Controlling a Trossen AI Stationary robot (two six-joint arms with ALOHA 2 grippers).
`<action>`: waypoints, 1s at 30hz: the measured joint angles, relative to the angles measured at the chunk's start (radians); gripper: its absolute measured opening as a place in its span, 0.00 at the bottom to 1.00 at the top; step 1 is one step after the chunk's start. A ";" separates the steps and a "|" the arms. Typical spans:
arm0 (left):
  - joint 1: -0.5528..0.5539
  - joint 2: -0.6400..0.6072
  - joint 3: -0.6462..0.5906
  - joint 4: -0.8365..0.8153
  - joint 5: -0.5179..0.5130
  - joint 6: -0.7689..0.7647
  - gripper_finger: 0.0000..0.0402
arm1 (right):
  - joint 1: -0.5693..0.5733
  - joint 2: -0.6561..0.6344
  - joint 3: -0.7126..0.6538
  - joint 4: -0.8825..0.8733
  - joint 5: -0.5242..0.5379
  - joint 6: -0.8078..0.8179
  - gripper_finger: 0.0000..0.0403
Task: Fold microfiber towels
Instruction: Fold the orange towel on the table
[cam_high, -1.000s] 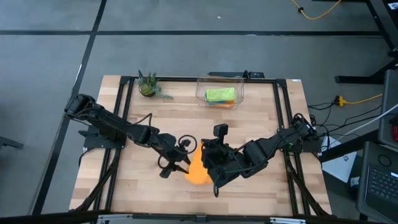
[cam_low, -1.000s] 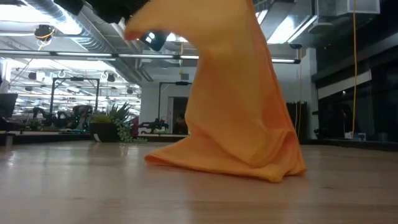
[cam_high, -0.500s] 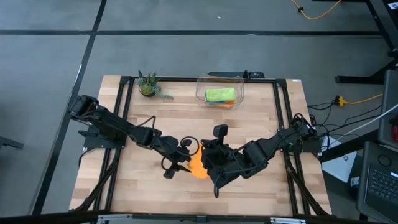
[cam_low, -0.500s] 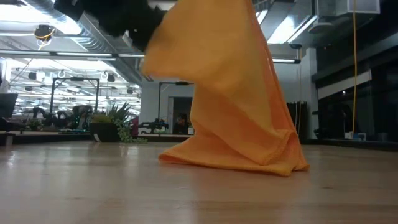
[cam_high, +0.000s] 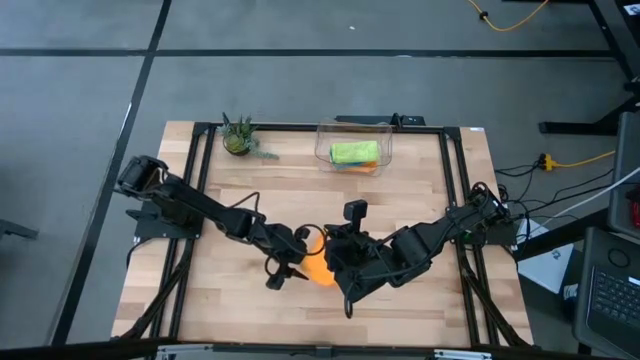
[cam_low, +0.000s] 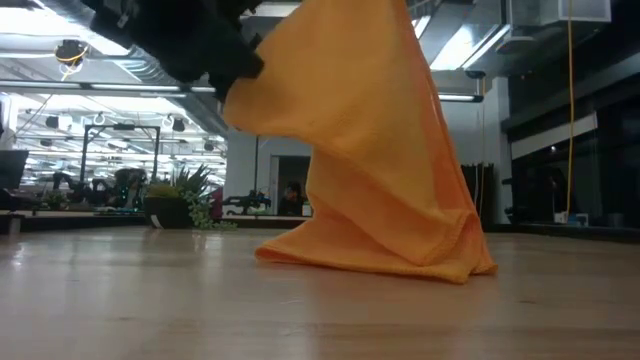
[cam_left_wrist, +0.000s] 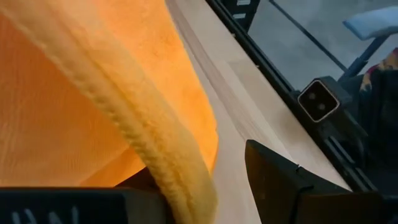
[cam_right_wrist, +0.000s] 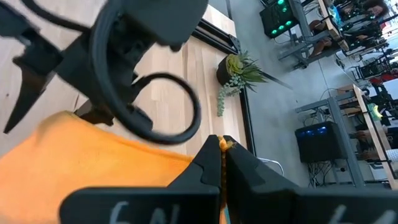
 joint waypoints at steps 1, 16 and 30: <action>0.000 -0.010 0.000 -0.010 0.000 0.000 0.37 | 0.000 0.000 0.000 -0.002 0.000 0.000 0.00; -0.005 -0.057 0.000 -0.150 -0.014 -0.001 0.37 | 0.000 0.000 -0.001 -0.057 -0.028 0.053 0.00; -0.004 -0.057 0.000 -0.152 -0.055 -0.001 0.25 | 0.000 0.000 -0.001 -0.057 -0.037 0.053 0.00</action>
